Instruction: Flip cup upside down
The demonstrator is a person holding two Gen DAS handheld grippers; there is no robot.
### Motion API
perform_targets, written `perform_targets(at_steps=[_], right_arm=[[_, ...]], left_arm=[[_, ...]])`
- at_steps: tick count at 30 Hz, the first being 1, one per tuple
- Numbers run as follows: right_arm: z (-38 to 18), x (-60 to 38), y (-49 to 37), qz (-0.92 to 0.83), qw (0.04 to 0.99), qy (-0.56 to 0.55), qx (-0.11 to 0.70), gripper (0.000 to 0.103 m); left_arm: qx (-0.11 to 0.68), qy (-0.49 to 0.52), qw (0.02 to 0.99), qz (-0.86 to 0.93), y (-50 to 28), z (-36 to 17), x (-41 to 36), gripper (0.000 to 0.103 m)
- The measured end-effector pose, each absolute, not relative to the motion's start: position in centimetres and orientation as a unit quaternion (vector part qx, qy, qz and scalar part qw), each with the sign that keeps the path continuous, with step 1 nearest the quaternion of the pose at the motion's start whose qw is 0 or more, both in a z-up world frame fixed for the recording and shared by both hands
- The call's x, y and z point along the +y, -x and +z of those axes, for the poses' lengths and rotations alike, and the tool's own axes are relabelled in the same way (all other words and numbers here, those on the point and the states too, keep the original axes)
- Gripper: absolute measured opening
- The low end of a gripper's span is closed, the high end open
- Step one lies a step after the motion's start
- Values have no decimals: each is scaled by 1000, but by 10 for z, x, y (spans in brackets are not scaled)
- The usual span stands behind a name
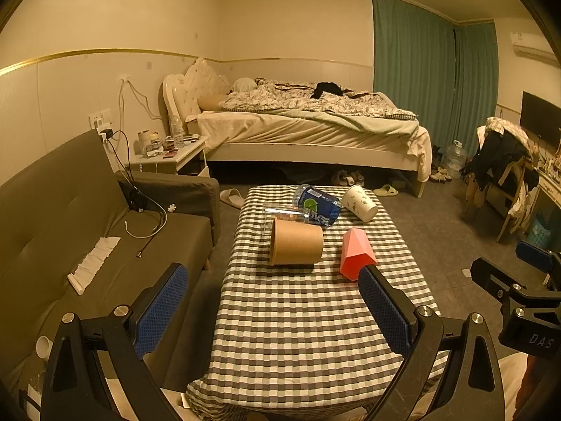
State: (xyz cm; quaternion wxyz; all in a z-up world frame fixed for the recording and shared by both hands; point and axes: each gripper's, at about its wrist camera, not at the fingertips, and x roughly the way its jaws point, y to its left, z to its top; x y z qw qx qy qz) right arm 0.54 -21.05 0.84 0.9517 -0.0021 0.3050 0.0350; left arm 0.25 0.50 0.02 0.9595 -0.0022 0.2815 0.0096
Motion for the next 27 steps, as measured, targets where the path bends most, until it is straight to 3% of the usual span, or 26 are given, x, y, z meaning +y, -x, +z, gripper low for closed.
perform_targets(at_steps=[27], right_arm=[[3,-210,-4,35,951,3,307,103]], left_arm=[[287,2,958,14,-1,-4,9,101]])
